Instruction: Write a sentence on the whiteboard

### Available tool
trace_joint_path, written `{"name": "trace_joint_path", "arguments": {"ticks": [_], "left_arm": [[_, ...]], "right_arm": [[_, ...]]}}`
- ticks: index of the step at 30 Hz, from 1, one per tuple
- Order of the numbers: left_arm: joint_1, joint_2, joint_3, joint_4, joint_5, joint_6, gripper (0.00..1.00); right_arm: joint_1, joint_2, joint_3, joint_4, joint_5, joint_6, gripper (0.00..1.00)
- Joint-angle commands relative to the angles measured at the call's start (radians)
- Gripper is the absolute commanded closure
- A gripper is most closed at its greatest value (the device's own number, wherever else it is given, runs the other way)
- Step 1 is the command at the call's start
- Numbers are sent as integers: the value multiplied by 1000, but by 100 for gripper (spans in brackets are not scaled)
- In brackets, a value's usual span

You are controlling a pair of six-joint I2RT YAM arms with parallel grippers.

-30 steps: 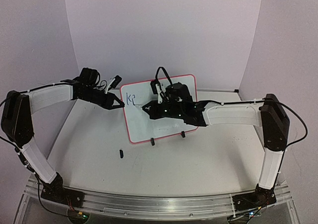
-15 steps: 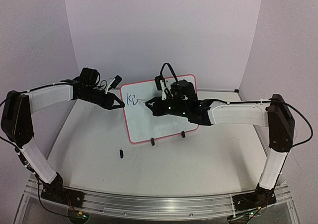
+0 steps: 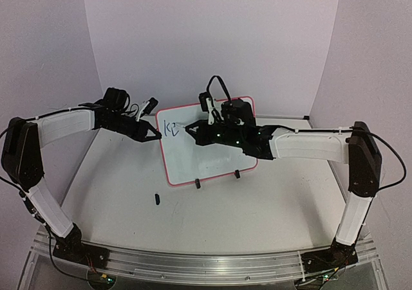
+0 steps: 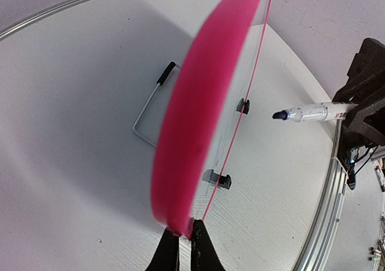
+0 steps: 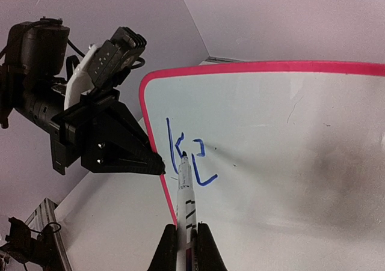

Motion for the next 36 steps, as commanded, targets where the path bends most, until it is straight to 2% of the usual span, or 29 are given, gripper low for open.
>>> {"name": "trace_joint_path", "arguments": {"ticks": [1,23,36], "left_arm": [[-30,16,15,-47,-47,46,100],[-34,15,17,-53,-56,49,100],[-36,17,18,-56,-59,52,100]], "right_arm": [[-2,25,59,36,30,6,100],[-4,78,97,12,42,16,100],[-3,62,52,8,35,27,100]]}}
